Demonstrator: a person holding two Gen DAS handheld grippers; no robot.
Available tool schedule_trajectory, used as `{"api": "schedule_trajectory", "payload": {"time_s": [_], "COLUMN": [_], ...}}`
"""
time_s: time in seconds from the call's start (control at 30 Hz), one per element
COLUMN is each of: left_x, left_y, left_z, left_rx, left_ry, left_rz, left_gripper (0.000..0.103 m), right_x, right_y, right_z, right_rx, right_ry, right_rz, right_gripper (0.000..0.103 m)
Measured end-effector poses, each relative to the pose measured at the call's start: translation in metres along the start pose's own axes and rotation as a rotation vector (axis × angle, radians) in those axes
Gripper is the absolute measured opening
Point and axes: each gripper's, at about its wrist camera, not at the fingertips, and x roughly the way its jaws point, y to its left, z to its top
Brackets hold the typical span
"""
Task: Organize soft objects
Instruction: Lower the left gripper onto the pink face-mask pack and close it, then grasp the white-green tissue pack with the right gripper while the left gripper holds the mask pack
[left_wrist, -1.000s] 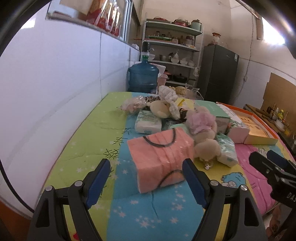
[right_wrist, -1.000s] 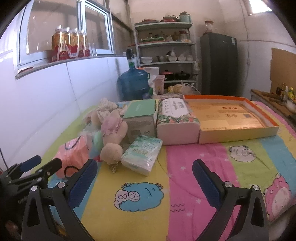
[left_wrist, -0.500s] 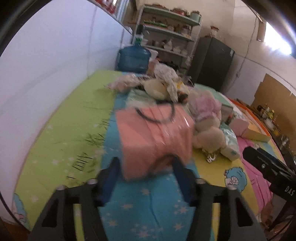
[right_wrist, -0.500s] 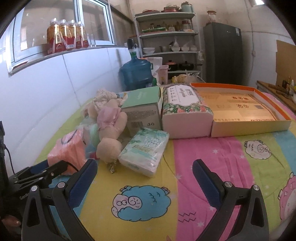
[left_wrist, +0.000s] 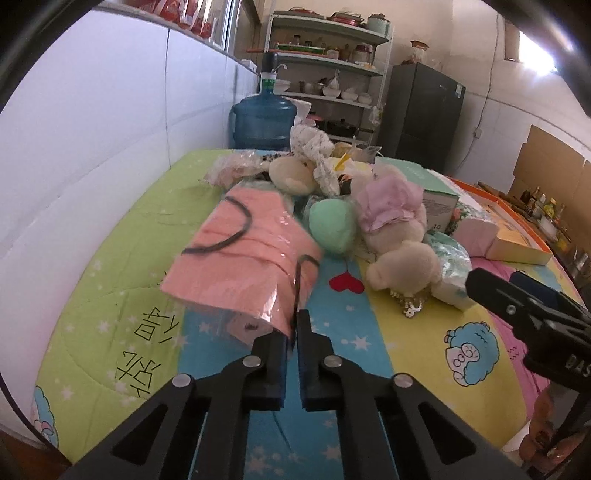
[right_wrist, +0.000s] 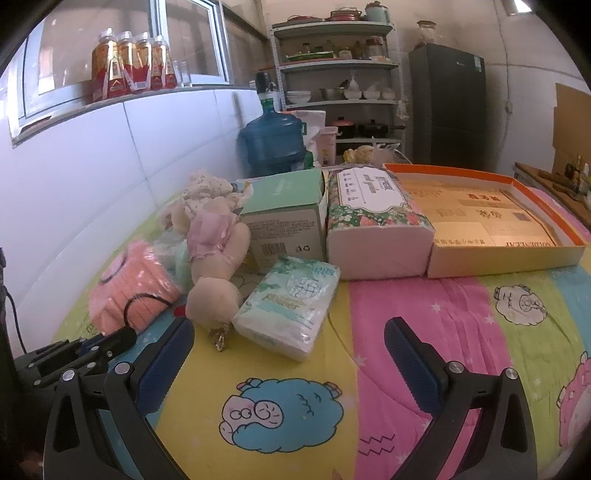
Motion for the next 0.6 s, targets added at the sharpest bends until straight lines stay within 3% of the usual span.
{"api": "schedule_trajectory", "payload": {"time_s": [0.6], "left_x": [-0.038], "left_y": [-0.007], "left_z": [0.012], "left_rx": [0.055], "left_ry": [-0.115], "left_rz": [0.035], "left_gripper": [0.004], "right_x": [0.016], "right_y": [-0.006], "right_z": [0.004], "right_rx": [0.052], "right_ry": [0.033], "right_rz": [-0.028], "right_gripper": [0.103]}}
